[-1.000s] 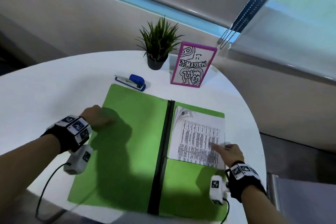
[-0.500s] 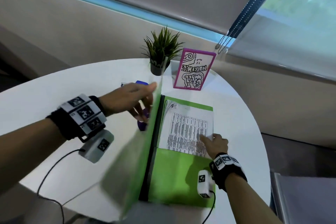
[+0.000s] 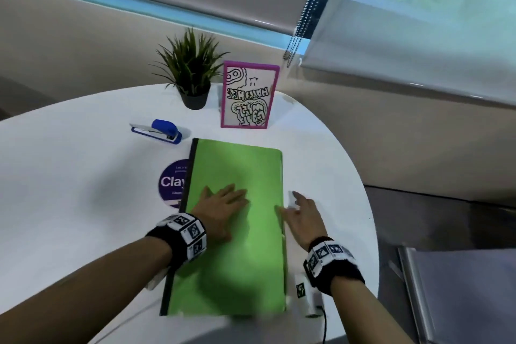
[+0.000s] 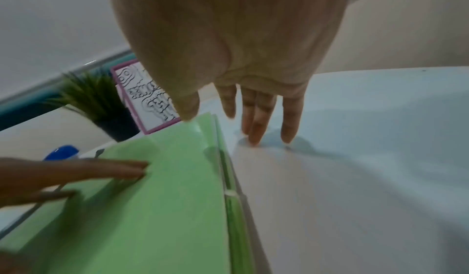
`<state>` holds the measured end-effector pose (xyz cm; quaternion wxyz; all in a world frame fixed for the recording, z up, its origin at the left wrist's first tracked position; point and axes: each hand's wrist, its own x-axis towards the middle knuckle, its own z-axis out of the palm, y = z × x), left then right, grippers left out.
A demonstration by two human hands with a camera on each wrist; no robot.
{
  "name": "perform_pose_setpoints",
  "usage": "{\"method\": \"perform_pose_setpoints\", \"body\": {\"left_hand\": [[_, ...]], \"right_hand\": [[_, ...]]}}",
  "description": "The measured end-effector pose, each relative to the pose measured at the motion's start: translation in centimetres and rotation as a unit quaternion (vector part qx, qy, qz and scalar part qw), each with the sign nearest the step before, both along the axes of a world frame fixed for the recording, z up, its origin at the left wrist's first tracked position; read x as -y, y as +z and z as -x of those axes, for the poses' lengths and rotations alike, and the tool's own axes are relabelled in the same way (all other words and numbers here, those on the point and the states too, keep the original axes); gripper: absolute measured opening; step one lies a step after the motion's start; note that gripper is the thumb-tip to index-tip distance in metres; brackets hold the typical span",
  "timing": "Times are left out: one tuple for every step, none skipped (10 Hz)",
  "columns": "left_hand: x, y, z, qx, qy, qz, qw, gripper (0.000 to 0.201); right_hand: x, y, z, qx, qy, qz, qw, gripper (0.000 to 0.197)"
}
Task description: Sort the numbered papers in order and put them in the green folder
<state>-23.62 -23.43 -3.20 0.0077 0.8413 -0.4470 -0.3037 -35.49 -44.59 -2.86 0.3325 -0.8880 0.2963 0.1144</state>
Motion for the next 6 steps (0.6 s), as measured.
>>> {"method": "perform_pose_setpoints", "body": {"left_hand": [[0.5,-0.9,-0.1,0.022,0.073,-0.03,0.997,0.126],[0.4,-1.5,-0.4,0.036,0.114,-0.064,0.991,0.143],[0.3,-1.3,-0.6,0.038,0.121,-0.078,0.989,0.14],[0.5,0.8,-1.2,0.025,0.141,-0.06,0.988,0.11],[0.6,4.0,-3.5,0.066,0.129,-0.054,0.988,0.065],[0.5,8.6,-7.3,0.119,0.106,-0.024,0.987,0.041]], "right_hand": [[0.1,-0.6,0.2,-0.009,0.146,0.117,0.982,0.067],[-0.5,-1.1,0.0,-0.025,0.248,0.188,0.95,0.057],[-1.0,-0.9,-0.5,-0.032,0.273,0.214,0.938,0.051],[-1.2,0.4,-1.7,-0.092,0.295,0.225,0.924,0.049],[-1.4,3.2,-4.1,-0.16,0.324,0.22,0.906,0.043],[-1.5,6.9,-7.2,-0.199,0.347,0.212,0.892,0.04]]}}
